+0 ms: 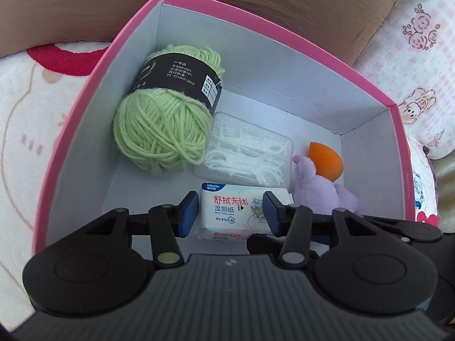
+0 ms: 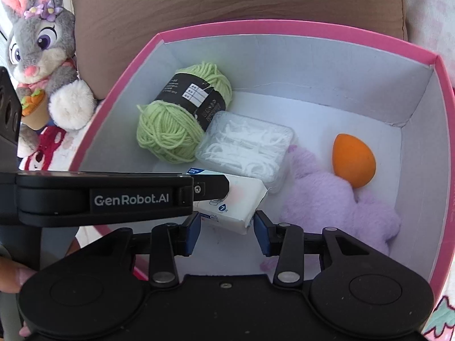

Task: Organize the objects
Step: 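Lower the tissue pack into the pink box beside the floss case, then open the left tool and pull it back out of the box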

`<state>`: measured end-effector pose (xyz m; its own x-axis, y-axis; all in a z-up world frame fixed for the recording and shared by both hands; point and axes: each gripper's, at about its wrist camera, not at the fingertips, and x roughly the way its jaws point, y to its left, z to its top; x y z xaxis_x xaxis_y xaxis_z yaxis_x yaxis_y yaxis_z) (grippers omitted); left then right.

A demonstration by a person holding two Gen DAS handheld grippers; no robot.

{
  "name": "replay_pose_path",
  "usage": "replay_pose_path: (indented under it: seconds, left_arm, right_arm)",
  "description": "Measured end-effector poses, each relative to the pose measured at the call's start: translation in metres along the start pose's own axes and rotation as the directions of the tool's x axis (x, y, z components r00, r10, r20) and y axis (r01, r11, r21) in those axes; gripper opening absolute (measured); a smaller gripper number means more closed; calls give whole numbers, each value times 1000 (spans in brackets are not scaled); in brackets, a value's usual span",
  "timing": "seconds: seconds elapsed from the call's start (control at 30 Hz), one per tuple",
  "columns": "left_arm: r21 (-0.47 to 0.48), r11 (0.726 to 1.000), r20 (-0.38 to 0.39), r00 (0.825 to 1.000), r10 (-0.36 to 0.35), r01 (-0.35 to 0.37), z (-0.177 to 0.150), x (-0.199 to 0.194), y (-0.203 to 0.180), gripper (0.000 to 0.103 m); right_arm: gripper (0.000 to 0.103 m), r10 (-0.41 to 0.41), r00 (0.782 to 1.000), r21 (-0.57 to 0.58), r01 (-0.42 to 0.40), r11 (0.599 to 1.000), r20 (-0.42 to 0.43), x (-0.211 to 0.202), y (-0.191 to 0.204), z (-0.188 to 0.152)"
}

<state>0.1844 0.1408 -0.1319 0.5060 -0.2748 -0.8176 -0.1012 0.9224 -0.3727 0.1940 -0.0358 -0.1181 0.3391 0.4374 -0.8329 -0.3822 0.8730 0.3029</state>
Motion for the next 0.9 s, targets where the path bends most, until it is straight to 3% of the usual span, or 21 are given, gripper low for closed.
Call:
replay_pose_path:
  seconds: [0.27,0.4,0.5,0.6,0.77,0.9]
  left_arm:
    - [74,995,32,997,64,-66,-4,-2,-11,56]
    - [92,995,15,999,39,-40,-4,-18,-19,58]
    - [105,992,58,996,70,-76,-7,-37,-27,74]
    - [136,984,76,991,109,-118,-11,-50,-34,76]
    - [89,993,63,995,72,-78,-14,-74,-33,77]
    - [95,990,91,991,94,-103,-18,-99,-42,81]
  right_arm:
    - [47,-22,999,-18,22,1000,35,-9,-1,-5]
    - [47,-15,996,-54,20,998,89,-34,2,-10]
    - [48,-35,992,-113,49,992,122,-52,7,-14]
    - [49,-64,984,-164,92,982,167,-69,14,-18]
    - [50,7,985,-137,17,990,175,-100,15,-28]
    - [55,25,981,-161,6,987,193,-121,24,-39]
